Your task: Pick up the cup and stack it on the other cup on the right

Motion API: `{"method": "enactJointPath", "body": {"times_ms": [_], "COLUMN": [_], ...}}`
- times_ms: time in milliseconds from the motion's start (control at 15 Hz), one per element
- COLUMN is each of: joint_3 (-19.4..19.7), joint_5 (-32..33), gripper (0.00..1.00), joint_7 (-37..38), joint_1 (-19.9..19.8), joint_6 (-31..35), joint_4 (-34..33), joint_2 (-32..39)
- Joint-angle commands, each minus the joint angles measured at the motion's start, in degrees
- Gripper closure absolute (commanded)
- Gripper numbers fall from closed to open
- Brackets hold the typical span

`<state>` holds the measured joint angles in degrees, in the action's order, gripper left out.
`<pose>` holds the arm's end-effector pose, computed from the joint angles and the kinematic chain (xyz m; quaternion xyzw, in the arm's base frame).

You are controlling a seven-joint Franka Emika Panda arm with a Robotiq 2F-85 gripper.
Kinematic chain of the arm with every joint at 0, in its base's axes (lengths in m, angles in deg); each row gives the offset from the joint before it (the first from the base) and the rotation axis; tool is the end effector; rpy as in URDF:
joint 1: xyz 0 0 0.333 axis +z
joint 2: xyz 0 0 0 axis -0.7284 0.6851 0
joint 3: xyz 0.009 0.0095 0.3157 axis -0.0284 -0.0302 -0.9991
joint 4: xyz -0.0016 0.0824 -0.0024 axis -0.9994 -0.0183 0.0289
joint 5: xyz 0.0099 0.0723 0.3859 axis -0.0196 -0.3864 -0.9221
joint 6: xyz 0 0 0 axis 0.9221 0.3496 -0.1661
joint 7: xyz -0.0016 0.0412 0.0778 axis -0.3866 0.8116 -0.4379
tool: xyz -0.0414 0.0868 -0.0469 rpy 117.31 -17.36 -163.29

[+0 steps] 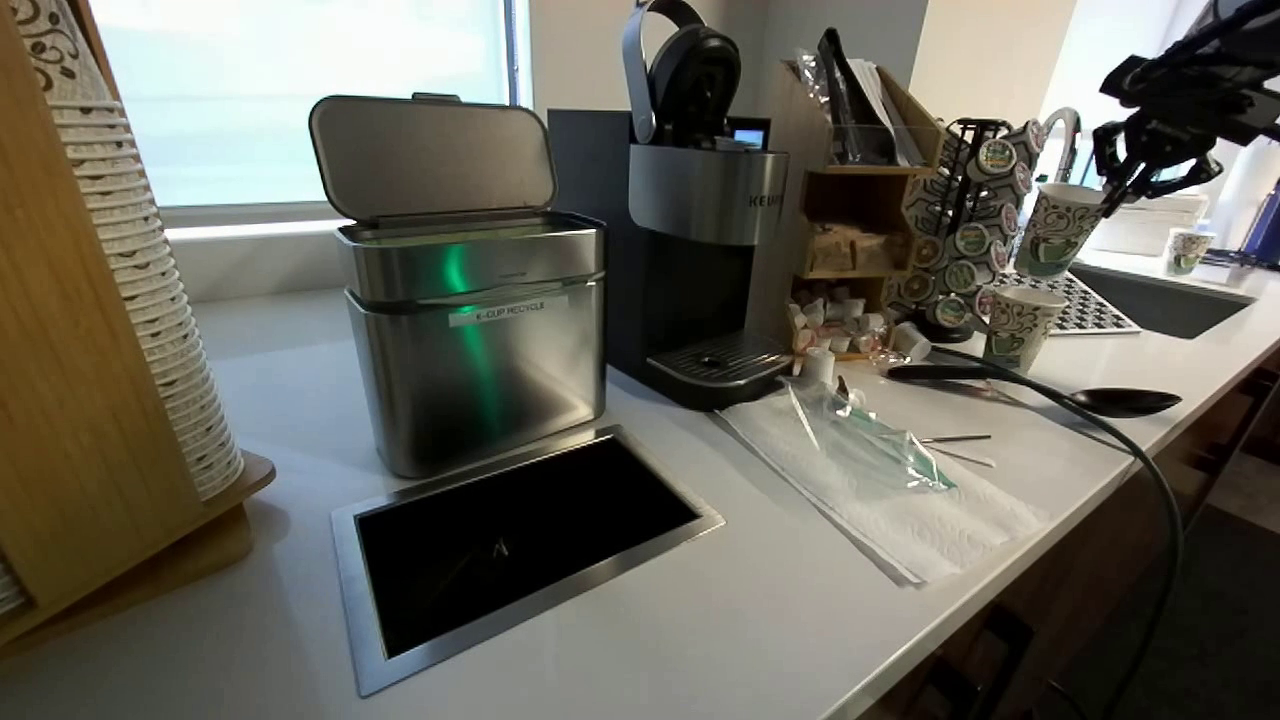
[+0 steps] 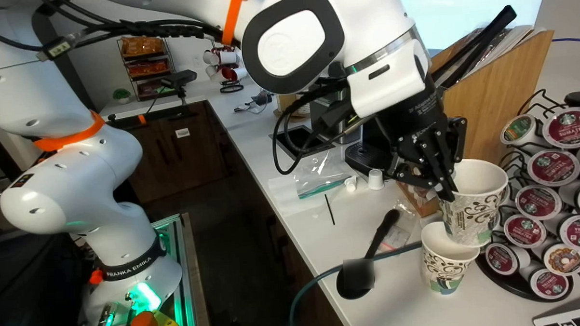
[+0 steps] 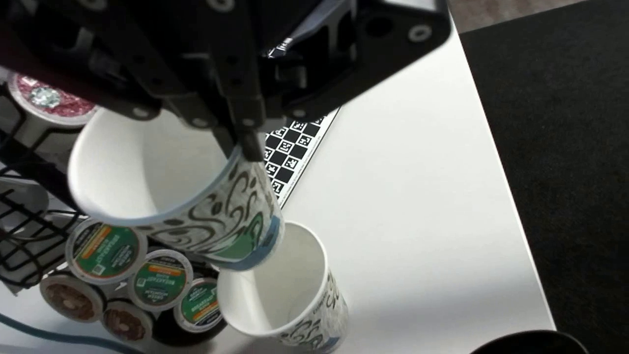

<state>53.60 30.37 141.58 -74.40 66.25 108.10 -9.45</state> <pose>0.4334 -0.3235 0.4702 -0.6812 0.6880 -0.2503 0.0050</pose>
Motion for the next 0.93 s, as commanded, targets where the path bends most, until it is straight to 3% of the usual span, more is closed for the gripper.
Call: {"method": "enactJointPath", "body": {"times_ms": [0, 333, 867], "joint_3": [1.9, 2.2, 2.4], "joint_5": [1.8, 7.2, 8.1], "gripper": [0.99, 0.99, 0.99], "joint_7": [3.7, 8.8, 10.1], "joint_1": [2.3, 3.2, 5.1], "joint_6": [-1.2, -1.5, -3.8], "joint_4": [-1.3, -0.2, 0.7], "joint_2": [1.8, 1.0, 0.0]}}
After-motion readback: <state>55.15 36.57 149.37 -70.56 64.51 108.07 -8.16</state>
